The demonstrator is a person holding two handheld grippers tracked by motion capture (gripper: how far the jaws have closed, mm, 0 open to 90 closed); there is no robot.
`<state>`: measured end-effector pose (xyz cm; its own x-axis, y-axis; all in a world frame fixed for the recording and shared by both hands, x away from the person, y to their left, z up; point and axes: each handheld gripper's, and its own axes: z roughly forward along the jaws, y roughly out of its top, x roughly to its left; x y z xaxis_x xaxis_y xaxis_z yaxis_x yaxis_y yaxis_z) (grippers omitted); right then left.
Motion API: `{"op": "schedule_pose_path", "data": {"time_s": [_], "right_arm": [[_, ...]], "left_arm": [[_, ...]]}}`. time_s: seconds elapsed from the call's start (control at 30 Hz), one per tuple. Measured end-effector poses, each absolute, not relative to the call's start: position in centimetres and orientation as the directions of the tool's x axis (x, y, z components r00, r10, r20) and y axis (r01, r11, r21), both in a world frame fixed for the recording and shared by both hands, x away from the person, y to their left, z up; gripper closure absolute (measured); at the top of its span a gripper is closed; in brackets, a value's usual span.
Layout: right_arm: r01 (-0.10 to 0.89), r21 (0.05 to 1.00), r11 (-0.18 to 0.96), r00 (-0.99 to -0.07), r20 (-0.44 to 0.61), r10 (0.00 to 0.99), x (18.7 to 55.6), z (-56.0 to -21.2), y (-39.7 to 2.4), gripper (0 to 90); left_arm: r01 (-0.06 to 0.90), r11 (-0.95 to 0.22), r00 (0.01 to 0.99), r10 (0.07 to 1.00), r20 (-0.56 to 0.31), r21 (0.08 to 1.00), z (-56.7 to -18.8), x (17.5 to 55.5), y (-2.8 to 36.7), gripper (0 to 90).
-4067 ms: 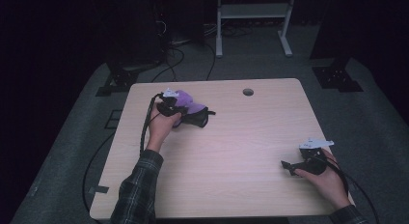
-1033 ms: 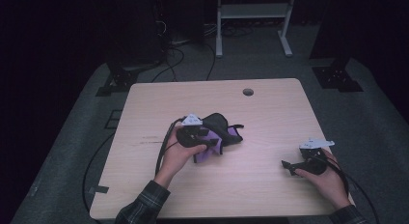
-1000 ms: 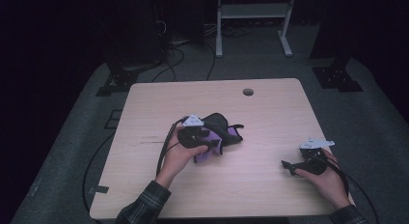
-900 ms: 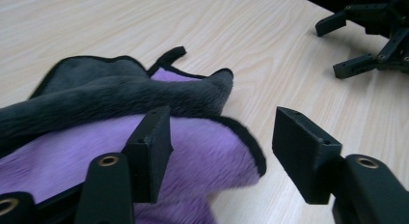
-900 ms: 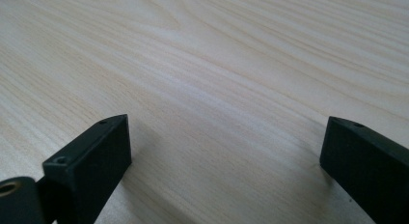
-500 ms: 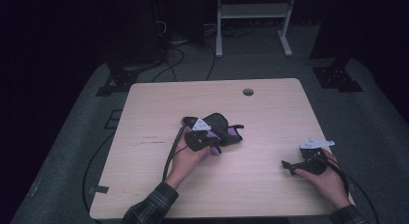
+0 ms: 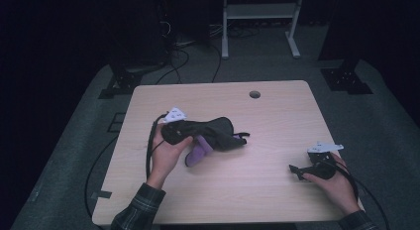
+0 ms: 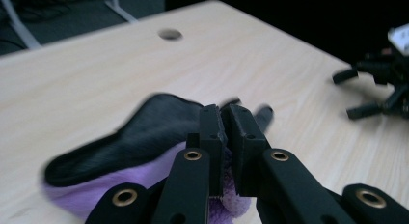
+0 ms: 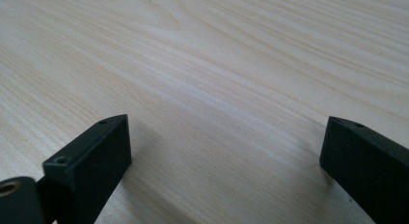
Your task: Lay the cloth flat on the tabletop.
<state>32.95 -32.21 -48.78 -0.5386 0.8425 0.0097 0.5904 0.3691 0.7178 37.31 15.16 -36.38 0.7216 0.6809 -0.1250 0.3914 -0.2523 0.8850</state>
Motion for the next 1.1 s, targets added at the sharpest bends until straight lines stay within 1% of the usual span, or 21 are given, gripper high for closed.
{"op": "schedule_pose_path", "data": {"time_s": [0.07, 0.13, 0.2, 0.33, 0.47, 0.5, 0.53, 0.57, 0.6, 0.63, 0.67, 0.7, 0.73, 0.77, 0.8, 0.87, 0.9, 0.97, 1.0, 1.07, 1.1], "right_arm": [[0.590, 0.718, 0.369, -0.539, 0.010, 0.842, 33.0, -48.8, -32.2, 3.2], [0.590, 0.718, 0.369, -0.538, 0.010, 0.843, 33.0, -48.8, -32.2, 3.2], [0.590, 0.718, 0.369, -0.538, 0.010, 0.843, 33.0, -48.8, -32.2, 3.2], [0.591, 0.718, 0.369, -0.538, 0.010, 0.843, 33.0, -48.8, -32.2, 3.2], [0.591, 0.718, 0.369, -0.538, 0.010, 0.843, 33.0, -48.8, -32.2, 3.4], [0.590, 0.719, 0.368, -0.537, 0.009, 0.844, 33.0, -48.8, -32.2, 3.9], [0.593, 0.721, 0.360, -0.529, 0.011, 0.849, 32.9, -48.7, -32.3, 7.0], [0.593, 0.721, 0.360, -0.529, 0.011, 0.849, 32.9, -48.7, -32.3, 7.0], [0.590, 0.724, 0.357, -0.528, 0.011, 0.849, 32.9, -48.7, -32.3, 10.7], [0.589, 0.728, 0.352, -0.524, 0.012, 0.852, 32.8, -48.6, -32.4, 17.8], [0.596, 0.723, 0.349, -0.518, 0.015, 0.855, 32.7, -48.2, -32.5, 29.0], [0.596, 0.723, 0.349, -0.518, 0.015, 0.855, 32.7, -48.2, -32.5, 29.0], [0.599, 0.720, 0.351, -0.521, 0.016, 0.854, 32.7, -48.1, -32.4, 33.2], [0.603, 0.716, 0.352, -0.526, 0.024, 0.850, 32.7, -47.9, -32.3, 36.1], [0.596, 0.720, 0.354, -0.538, 0.031, 0.842, 32.6, -47.6, -32.0, 37.2], [0.587, 0.726, 0.357, -0.544, 0.028, 0.838, 32.6, -47.5, -31.9, 37.8], [0.567, 0.743, 0.354, -0.562, 0.035, 0.826, 32.5, -47.0, -31.4, 38.3], [0.549, 0.757, 0.355, -0.580, 0.040, 0.814, 32.7, -46.5, -30.9, 38.9], [0.549, 0.757, 0.355, -0.580, 0.040, 0.814, 32.7, -46.5, -30.9, 38.9], [0.531, 0.767, 0.361, -0.601, 0.041, 0.798, 33.0, -46.1, -29.9, 39.1], [0.531, 0.767, 0.361, -0.601, 0.041, 0.798, 33.0, -46.1, -29.9, 39.1]], "left_arm": [[0.380, -0.216, 0.701, 0.701, -0.127, 0.899, -35.3, 37.1, 16.8, 84.7], [0.376, -0.207, 0.692, 0.711, -0.125, 0.903, -35.0, 37.0, 17.3, 84.7], [0.368, -0.178, 0.667, 0.734, -0.126, 0.913, -34.4, 36.9, 18.9, 84.7], [0.369, -0.160, 0.635, 0.763, -0.122, 0.916, -34.3, 37.0, 20.3, 84.7], [0.387, -0.159, 0.570, 0.815, -0.100, 0.908, -34.9, 37.5, 22.4, 84.6], [0.400, -0.154, 0.558, 0.823, -0.106, 0.904, -35.2, 37.7, 22.9, 84.6], [0.412, -0.155, 0.551, 0.827, -0.109, 0.898, -35.5, 37.8, 23.4, 84.5], [0.420, -0.154, 0.545, 0.831, -0.113, 0.894, -35.8, 37.8, 23.6, 84.5], [0.435, -0.154, 0.537, 0.835, -0.118, 0.887, -36.3, 37.9, 24.0, 84.5], [0.444, -0.159, 0.534, 0.837, -0.118, 0.882, -36.7, 37.8, 24.3, 84.4], [0.454, -0.162, 0.528, 0.841, -0.118, 0.876, -37.0, 37.8, 24.5, 83.9], [0.460, -0.168, 0.528, 0.841, -0.117, 0.872, -37.3, 37.7, 24.7, 83.9], [0.469, -0.170, 0.524, 0.844, -0.118, 0.867, -37.7, 37.6, 24.9, 83.4], [0.476, -0.174, 0.524, 0.843, -0.119, 0.862, -38.1, 37.5, 25.1, 82.3], [0.487, -0.185, 0.528, 0.841, -0.119, 0.853, -38.5, 37.3, 25.3, 78.7], [0.493, -0.192, 0.527, 0.842, -0.116, 0.849, -38.8, 37.1, 25.4, 77.0], [0.503, -0.198, 0.522, 0.846, -0.112, 0.841, -39.2, 36.8, 25.6, 71.8], [0.511, -0.208, 0.519, 0.848, -0.107, 0.834, -39.5, 36.5, 25.7, 67.2], [0.514, -0.209, 0.516, 0.850, -0.106, 0.832, -39.7, 36.4, 25.7, 67.2], [0.522, -0.217, 0.511, 0.854, -0.099, 0.825, -40.0, 36.0, 25.9, 58.8], [0.523, -0.214, 0.509, 0.855, -0.100, 0.825, -40.1, 35.9, 25.9, 58.8]]}}
